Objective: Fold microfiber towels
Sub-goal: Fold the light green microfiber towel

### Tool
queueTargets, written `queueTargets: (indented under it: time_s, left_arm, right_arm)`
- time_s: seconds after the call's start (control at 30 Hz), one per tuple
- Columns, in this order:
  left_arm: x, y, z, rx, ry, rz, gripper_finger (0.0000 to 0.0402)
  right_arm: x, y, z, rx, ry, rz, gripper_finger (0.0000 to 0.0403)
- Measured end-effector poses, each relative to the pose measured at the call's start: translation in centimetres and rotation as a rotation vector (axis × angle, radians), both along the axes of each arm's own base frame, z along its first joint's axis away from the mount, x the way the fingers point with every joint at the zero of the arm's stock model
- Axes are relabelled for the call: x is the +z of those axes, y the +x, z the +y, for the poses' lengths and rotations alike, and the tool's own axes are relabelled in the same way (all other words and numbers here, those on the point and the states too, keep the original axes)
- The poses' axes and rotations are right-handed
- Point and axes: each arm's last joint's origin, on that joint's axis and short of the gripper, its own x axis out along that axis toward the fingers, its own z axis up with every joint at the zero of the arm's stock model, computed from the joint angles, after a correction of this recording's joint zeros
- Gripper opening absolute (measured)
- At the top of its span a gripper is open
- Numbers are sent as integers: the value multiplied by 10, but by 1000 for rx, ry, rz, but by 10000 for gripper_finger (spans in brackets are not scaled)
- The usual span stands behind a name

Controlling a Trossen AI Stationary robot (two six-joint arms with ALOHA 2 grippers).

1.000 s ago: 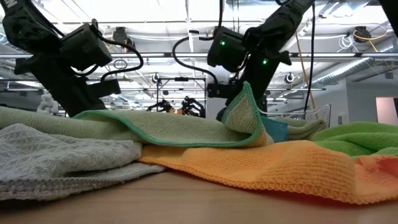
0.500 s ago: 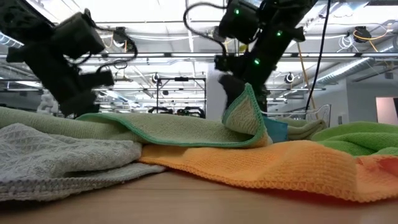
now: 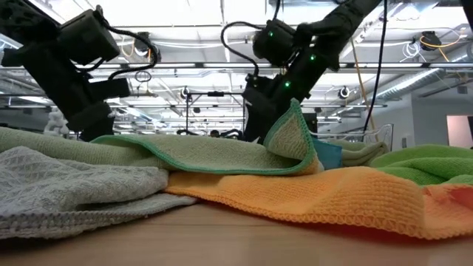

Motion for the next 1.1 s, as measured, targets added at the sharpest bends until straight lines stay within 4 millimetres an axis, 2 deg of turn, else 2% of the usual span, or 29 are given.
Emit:
queueTargets:
  time_s: [0.1,0.27,0.5,0.7,0.93,1.1]
  left_arm:
    - [0,0,3,11,-38,1,218]
    - [-1,-1,6,-5,-98,12,218]
    - [-3,-5,6,0,-118,49,218]
    - [-3,-6,10,18,-118,56,218]
    - [-3,-6,14,28,-125,58,218]
    - [-3,-6,14,28,-134,52,218]
  right_arm:
    - [0,-2,-12,42,32,-3,277]
    - [1,-5,-25,249,80,-12,249]
    - [-3,-9,-21,463,15,53,215]
    - [-3,-10,-26,495,-93,97,208]
    - [-7,-11,-30,578,-49,72,208]
    - [-8,-10,-31,641,-113,86,208]
